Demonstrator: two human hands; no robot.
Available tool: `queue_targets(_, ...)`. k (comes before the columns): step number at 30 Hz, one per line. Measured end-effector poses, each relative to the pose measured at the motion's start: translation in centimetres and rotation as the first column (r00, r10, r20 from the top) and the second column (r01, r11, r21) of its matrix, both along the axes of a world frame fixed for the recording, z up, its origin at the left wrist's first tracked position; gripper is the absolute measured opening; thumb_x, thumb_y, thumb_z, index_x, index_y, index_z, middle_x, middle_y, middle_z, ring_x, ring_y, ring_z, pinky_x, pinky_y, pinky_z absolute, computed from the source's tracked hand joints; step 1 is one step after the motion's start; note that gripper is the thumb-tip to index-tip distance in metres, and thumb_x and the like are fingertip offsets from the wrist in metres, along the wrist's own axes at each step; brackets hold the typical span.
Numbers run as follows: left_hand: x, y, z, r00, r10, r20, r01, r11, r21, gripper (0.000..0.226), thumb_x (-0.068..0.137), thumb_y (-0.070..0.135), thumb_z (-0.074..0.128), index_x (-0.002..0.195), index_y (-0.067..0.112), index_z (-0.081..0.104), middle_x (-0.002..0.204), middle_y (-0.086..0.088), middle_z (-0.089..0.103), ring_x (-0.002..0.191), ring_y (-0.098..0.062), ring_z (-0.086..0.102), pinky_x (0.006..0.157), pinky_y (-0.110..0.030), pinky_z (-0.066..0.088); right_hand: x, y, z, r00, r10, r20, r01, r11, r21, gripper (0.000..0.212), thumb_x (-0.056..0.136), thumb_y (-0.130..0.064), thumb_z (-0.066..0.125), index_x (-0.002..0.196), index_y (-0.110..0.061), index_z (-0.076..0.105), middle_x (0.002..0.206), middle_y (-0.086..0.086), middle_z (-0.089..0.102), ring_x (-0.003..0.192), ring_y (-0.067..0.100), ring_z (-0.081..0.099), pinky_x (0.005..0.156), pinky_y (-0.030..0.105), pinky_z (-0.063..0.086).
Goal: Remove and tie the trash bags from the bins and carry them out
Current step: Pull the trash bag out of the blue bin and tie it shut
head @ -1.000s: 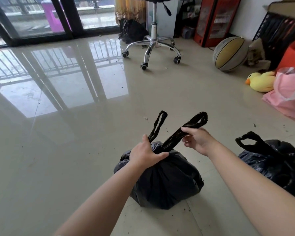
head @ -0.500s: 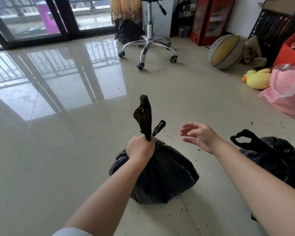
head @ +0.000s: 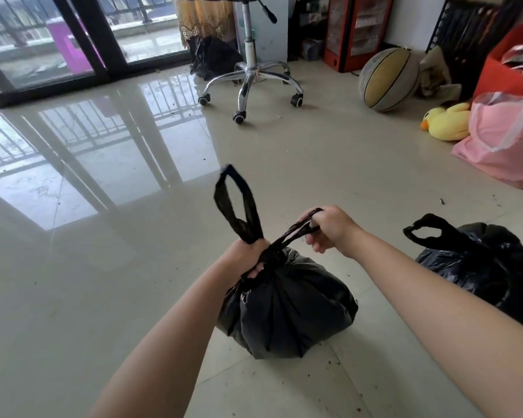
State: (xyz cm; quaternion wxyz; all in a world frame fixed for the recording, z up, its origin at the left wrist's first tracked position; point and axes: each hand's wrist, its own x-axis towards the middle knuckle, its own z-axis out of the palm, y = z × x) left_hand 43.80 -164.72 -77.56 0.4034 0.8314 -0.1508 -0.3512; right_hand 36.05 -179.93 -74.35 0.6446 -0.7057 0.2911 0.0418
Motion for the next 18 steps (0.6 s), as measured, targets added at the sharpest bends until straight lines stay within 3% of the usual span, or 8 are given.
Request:
queue_targets(2,-0.2,0.3,0.6,0.998,-0.04,-0.05,0.039,0.999,-0.01,0.043,0.093,0.022,0.037,0.052,0.009,0.043,0.023,0.002,0.04,0.022,-0.007,0.035,0.04,-0.021,0.033,0.1,-0.3,0.8,0.998,-0.064,-0.01,0.065,0.982,0.178,0.032,0.085,0.002,0.026,0.068,-0.007,0.052,0.028,0.0,0.048,0.028,0.014,0.04,0.033,0.01,0.032)
queue_targets(4,-0.2,0.8,1.0,0.964,-0.036,-0.263,-0.007,0.987,-0.16,0.039,0.097,0.018,0.032,0.066,0.008,0.053,0.032,0.002,0.055,0.027,-0.006,0.045,0.037,-0.014,0.039,0.5,-0.4,2.2,0.994,-0.102,0.038,0.085,0.942,0.325,0.039,0.085,0.002,0.025,0.066,-0.009,0.057,0.031,0.001,0.049,0.027,0.012,0.042,0.035,0.01,0.035)
queue_targets(6,0.1,1.5,1.3,0.888,-0.031,-0.459,-0.116,0.951,-0.288,0.034,0.098,0.014,0.028,0.082,0.008,0.056,0.046,-0.001,0.066,0.036,-0.007,0.056,0.042,-0.014,0.046,0.5,-0.3,3.3,0.987,-0.09,0.132,0.034,0.927,0.375,0.042,0.084,0.005,0.025,0.062,-0.008,0.058,0.034,0.003,0.052,0.029,0.012,0.045,0.035,0.012,0.038)
queue_targets(8,0.8,2.5,1.1,0.839,-0.013,-0.544,-0.208,0.916,-0.343,0.03,0.098,0.009,0.026,0.087,0.008,0.054,0.055,-0.004,0.072,0.045,-0.01,0.063,0.051,-0.018,0.052,-0.1,0.1,3.3,0.982,-0.01,0.187,-0.06,0.929,0.365,0.045,0.081,0.008,0.024,0.051,-0.007,0.054,0.036,0.005,0.052,0.031,0.014,0.046,0.035,0.014,0.038)
queue_targets(10,1.2,3.5,0.8,0.798,0.0,-0.603,-0.292,0.875,-0.387,0.03,0.097,0.003,0.026,0.085,0.007,0.053,0.061,-0.007,0.073,0.05,-0.012,0.067,0.06,-0.023,0.053,-1.4,0.6,2.1,0.981,0.101,0.167,-0.157,0.919,0.361,0.049,0.077,0.009,0.022,0.043,-0.008,0.053,0.038,0.006,0.051,0.032,0.016,0.046,0.035,0.015,0.037)
queue_targets(13,1.3,4.3,0.2,0.771,0.044,-0.636,-0.394,0.817,-0.421,0.034,0.094,-0.004,0.028,0.079,0.005,0.058,0.07,-0.008,0.069,0.051,-0.011,0.066,0.057,-0.02,0.056,-3.3,0.7,-0.5,0.969,0.245,0.043,-0.241,0.882,0.404,0.048,0.076,0.008,0.021,0.044,-0.007,0.053,0.04,0.008,0.053,0.031,0.018,0.046,0.035,0.016,0.038)
queue_targets(16,1.0,4.1,-0.4,0.785,0.042,-0.618,-0.405,0.789,-0.462,0.033,0.092,-0.008,0.033,0.078,0.006,0.059,0.058,-0.002,0.07,0.049,-0.008,0.066,0.054,-0.016,0.056,-4.2,0.1,-2.8,0.953,0.297,-0.067,-0.232,0.85,0.474,0.05,0.075,0.005,0.021,0.042,-0.01,0.055,0.04,0.007,0.053,0.031,0.017,0.047,0.035,0.015,0.038)
queue_targets(18,0.8,4.1,-0.6,0.797,0.052,-0.602,-0.408,0.781,-0.472,0.031,0.09,-0.011,0.038,0.075,0.007,0.058,0.053,0.002,0.069,0.048,-0.007,0.065,0.051,-0.015,0.055,-4.2,0.2,-3.3,0.922,0.37,-0.118,-0.267,0.825,0.498,0.04,0.068,-0.001,0.027,0.043,-0.009,0.057,0.041,0.007,0.055,0.032,0.017,0.048,0.037,0.014,0.039)
